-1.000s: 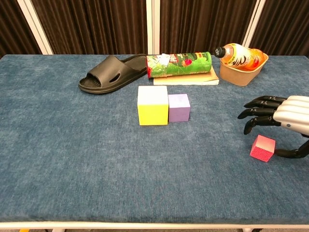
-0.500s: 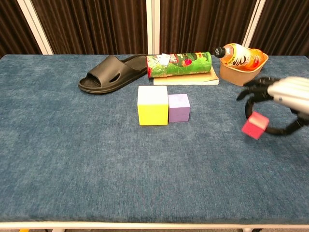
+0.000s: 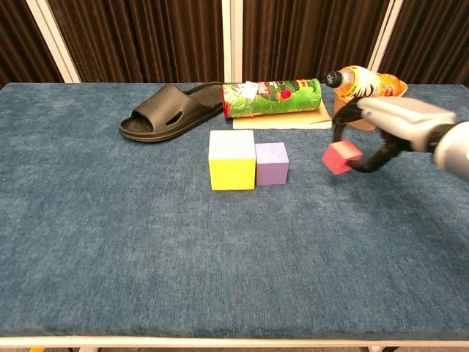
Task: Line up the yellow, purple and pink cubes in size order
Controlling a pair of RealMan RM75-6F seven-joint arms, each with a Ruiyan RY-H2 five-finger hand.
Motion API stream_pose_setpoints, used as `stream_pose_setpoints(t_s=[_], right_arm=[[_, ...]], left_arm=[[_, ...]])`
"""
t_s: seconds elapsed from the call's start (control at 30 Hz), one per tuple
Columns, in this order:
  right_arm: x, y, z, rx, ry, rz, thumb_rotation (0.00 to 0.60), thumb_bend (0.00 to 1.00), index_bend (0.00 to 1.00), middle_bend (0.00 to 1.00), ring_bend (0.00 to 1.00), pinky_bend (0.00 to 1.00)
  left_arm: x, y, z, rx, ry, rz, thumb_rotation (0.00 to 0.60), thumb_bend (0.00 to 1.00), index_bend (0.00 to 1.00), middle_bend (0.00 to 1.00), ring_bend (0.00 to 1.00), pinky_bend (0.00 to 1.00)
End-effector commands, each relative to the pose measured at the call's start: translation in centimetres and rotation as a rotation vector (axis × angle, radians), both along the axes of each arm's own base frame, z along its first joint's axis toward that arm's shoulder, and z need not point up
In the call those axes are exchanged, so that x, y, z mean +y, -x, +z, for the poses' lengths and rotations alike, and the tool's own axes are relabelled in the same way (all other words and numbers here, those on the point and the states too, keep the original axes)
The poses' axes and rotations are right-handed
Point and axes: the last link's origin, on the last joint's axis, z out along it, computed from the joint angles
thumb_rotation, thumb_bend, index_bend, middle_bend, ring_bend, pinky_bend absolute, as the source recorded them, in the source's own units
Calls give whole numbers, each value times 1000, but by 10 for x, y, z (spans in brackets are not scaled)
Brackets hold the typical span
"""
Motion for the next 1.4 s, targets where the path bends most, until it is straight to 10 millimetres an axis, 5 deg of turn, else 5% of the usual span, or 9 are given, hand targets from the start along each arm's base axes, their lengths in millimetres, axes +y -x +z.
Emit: stream_pose_setpoints(t_s=[0.03,0.9,1.4], right_arm=[[-2,-24,-17,-27,-14,-23,600,257,563,157,0,0],[-20,-46,-51,-17,-13,-138,600,257,498,127,0,0],[-16,-51,-55,-19,-20,-128,600,233,278,110,0,0]], left_arm=[[0,1,-1,-2,2,0,600,62,135,156,107,157],[1,6,-5,-9,17,6,600,61,135,156,107,157],[0,9,-6,-18,15,14,600,59,135,156,107,157]])
